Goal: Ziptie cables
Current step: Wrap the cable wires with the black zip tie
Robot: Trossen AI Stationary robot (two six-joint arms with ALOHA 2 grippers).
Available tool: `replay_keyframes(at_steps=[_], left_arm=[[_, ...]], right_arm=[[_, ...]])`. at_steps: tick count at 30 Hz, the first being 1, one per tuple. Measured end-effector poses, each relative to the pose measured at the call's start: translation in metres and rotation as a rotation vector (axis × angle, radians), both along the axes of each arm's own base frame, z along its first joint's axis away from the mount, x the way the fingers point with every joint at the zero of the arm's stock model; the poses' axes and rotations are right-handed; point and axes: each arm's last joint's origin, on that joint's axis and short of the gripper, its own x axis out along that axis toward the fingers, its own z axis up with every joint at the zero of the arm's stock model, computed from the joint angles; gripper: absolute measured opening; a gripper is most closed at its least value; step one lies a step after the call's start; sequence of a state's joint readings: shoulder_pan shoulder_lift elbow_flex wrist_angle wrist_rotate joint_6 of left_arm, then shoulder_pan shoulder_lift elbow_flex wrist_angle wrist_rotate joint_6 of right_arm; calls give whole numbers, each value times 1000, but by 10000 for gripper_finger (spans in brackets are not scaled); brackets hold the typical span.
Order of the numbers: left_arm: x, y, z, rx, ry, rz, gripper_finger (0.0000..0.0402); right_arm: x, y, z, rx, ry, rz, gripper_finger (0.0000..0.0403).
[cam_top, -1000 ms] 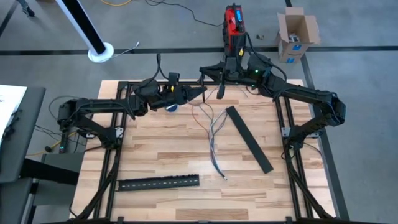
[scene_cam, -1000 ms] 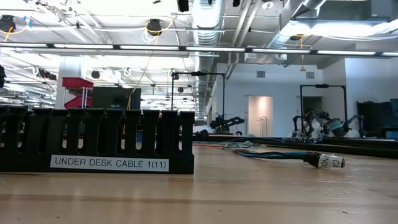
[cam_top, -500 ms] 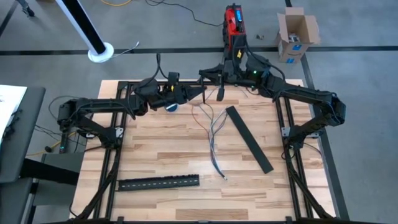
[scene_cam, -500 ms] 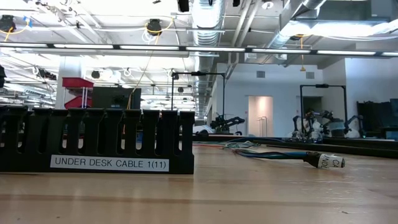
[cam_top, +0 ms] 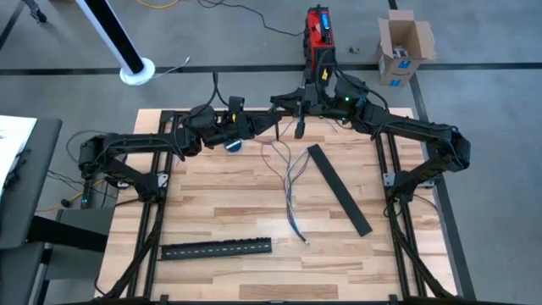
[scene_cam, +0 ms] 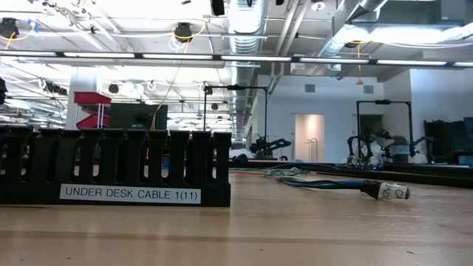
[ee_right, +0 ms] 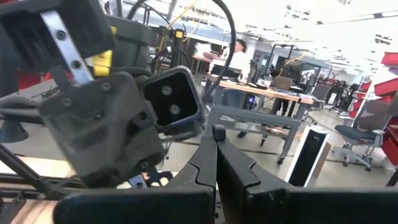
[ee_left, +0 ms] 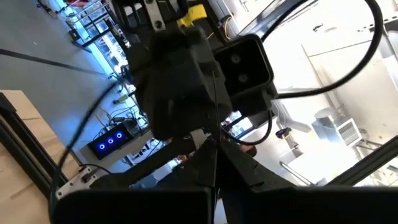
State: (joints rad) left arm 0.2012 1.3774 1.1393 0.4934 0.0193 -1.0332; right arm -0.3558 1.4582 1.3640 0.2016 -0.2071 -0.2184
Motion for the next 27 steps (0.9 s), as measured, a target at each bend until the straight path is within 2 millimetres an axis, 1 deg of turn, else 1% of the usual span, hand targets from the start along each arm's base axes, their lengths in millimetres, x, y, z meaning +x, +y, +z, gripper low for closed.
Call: replay_keyframes(at_steps=[9, 21, 27], left_arm=[[-6, 0, 5, 36, -6, 16, 0], [-5, 0, 3, 35, 18, 5, 0], [-5, 0, 3, 37, 18, 1, 0]], right_arm=[[0, 0, 2, -7, -17, -1, 0], [0, 0, 2, -8, -21, 0, 0], [0, 2, 2, -11, -20, 27, 0]])
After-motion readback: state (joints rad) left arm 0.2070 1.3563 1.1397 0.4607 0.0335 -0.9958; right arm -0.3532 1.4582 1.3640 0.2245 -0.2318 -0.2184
